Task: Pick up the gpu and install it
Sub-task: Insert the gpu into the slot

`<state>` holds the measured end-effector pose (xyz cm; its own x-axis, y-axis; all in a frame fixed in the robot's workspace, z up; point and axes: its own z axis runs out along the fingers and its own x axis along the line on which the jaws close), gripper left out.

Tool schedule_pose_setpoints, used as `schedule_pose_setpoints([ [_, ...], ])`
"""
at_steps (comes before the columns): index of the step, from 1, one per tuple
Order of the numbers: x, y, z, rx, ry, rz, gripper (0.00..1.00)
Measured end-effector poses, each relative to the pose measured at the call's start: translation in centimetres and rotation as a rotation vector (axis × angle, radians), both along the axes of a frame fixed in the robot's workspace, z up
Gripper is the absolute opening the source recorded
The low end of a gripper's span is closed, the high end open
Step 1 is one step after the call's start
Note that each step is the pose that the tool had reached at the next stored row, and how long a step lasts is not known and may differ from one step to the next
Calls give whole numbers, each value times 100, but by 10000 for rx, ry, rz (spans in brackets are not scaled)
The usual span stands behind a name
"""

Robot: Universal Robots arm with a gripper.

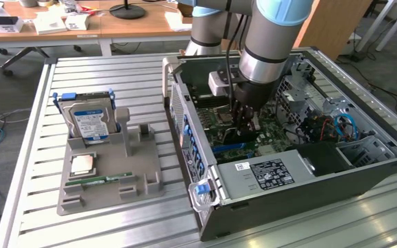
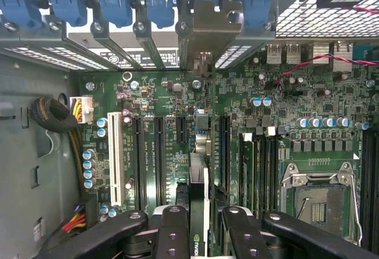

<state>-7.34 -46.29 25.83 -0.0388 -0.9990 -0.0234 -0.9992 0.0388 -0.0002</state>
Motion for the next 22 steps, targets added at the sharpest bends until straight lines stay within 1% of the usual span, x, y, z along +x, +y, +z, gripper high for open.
schedule_pose_setpoints([
  [9, -19, 3, -6, 0, -57, 20, 26],
  [22, -22, 8, -19, 0, -84, 43, 26],
])
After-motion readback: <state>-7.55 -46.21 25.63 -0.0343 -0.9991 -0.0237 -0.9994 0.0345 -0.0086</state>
